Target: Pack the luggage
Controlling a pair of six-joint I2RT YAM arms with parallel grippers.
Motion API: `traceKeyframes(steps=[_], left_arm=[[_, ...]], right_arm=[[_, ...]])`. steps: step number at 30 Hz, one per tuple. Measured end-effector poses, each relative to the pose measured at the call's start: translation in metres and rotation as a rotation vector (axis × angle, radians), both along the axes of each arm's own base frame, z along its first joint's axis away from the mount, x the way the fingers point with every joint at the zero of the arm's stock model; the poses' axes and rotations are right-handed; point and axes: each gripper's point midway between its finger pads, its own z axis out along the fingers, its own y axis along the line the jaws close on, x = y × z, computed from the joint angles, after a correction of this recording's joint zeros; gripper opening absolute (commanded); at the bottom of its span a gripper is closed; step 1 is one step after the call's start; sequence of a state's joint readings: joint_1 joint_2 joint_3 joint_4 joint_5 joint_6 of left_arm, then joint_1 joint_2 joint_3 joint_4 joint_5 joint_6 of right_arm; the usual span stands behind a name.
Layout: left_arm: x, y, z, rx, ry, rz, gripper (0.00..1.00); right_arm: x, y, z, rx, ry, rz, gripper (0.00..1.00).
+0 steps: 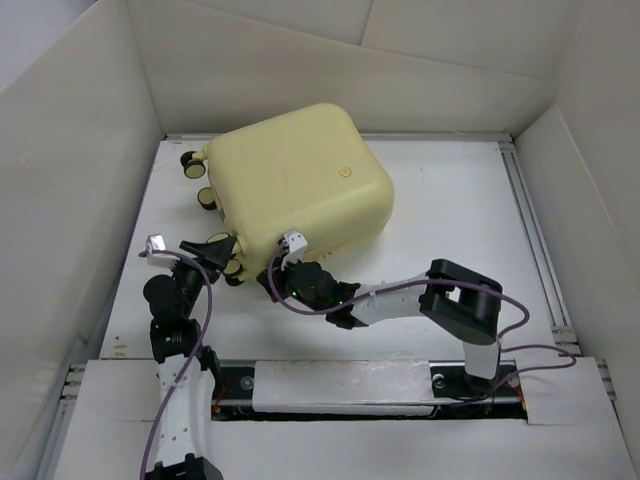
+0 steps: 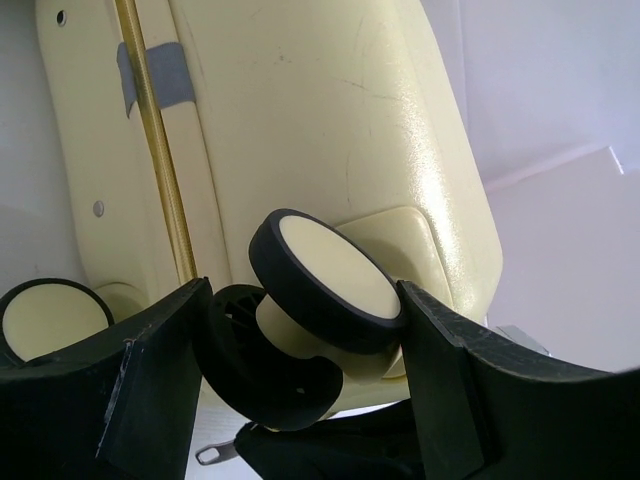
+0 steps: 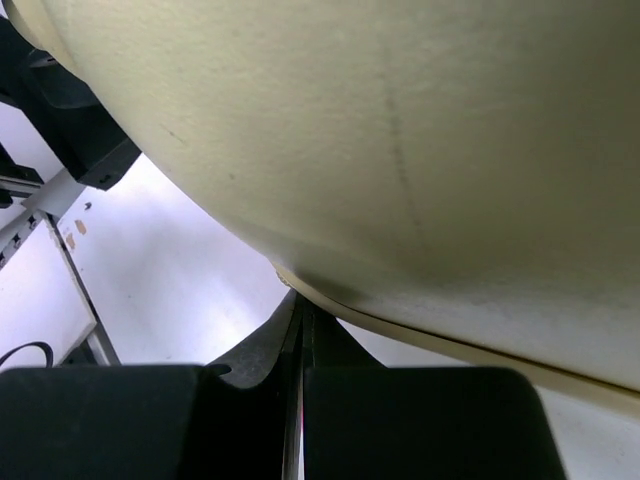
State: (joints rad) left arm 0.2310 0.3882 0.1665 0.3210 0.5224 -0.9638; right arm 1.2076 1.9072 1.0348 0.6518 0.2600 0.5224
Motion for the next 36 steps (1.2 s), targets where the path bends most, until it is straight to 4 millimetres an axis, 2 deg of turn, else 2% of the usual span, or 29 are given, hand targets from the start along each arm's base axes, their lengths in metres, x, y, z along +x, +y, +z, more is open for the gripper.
traceKeyframes(steps=[6, 9, 12, 15, 17, 19, 22, 24, 25, 26, 27, 28, 29, 31, 32, 36], left_arm=[[-0.002, -0.002, 0.0, 0.011, 0.029, -0.011, 0.0], [-0.006, -0.007, 0.004, 0.012, 0.03, -0.048, 0.0], [-0.018, -0.025, 0.008, 0.012, 0.018, -0.149, 0.0], [-0.035, -0.045, 0.013, 0.016, -0.005, -0.272, 0.0], [-0.044, -0.053, 0.013, 0.014, -0.007, -0.325, 0.0], [-0.053, -0.06, 0.016, 0.015, -0.018, -0.378, 0.0], [-0.056, -0.063, 0.025, 0.015, -0.041, -0.4, 0.01], [-0.058, -0.064, 0.034, 0.03, -0.073, -0.407, 0.2], [-0.058, -0.064, 0.04, 0.039, -0.085, -0.407, 0.42], [-0.058, -0.063, 0.046, 0.063, -0.104, -0.405, 0.51], [-0.058, -0.062, 0.051, 0.085, -0.111, -0.394, 0.58], [-0.057, -0.06, 0.056, 0.104, -0.111, -0.382, 0.64], [-0.055, -0.058, 0.061, 0.127, -0.112, -0.369, 0.69], [-0.048, -0.053, 0.065, 0.176, -0.103, -0.349, 0.7], [-0.043, -0.05, 0.061, 0.195, -0.087, -0.341, 0.68], [-0.034, -0.046, 0.029, 0.19, 0.02, -0.344, 0.68]], right_arm=[[0.002, 0.0, 0.001, -0.008, -0.018, 0.023, 0.0], [-0.002, -0.01, 0.008, -0.005, -0.014, 0.093, 0.0], [-0.004, -0.039, 0.014, -0.017, 0.019, 0.148, 0.0], [-0.006, -0.077, 0.021, -0.043, 0.077, 0.177, 0.0], [-0.001, -0.103, 0.032, -0.05, 0.086, 0.161, 0.0], [0.015, -0.133, 0.059, -0.032, 0.058, 0.105, 0.0], [0.044, -0.186, 0.125, 0.055, -0.067, -0.018, 0.0], [0.058, -0.222, 0.16, 0.101, -0.146, -0.101, 0.0], [0.061, -0.236, 0.172, 0.115, -0.176, -0.129, 0.0], [0.061, -0.243, 0.176, 0.12, -0.193, -0.141, 0.0], [0.057, -0.245, 0.175, 0.116, -0.196, -0.134, 0.0], [0.052, -0.244, 0.169, 0.108, -0.189, -0.121, 0.14], [0.046, -0.24, 0.157, 0.092, -0.167, -0.103, 0.23], [0.037, -0.236, 0.122, 0.035, -0.098, -0.081, 0.37], [0.032, -0.236, 0.096, -0.016, -0.045, -0.074, 0.37], [0.025, -0.24, 0.047, -0.114, 0.067, -0.078, 0.38]])
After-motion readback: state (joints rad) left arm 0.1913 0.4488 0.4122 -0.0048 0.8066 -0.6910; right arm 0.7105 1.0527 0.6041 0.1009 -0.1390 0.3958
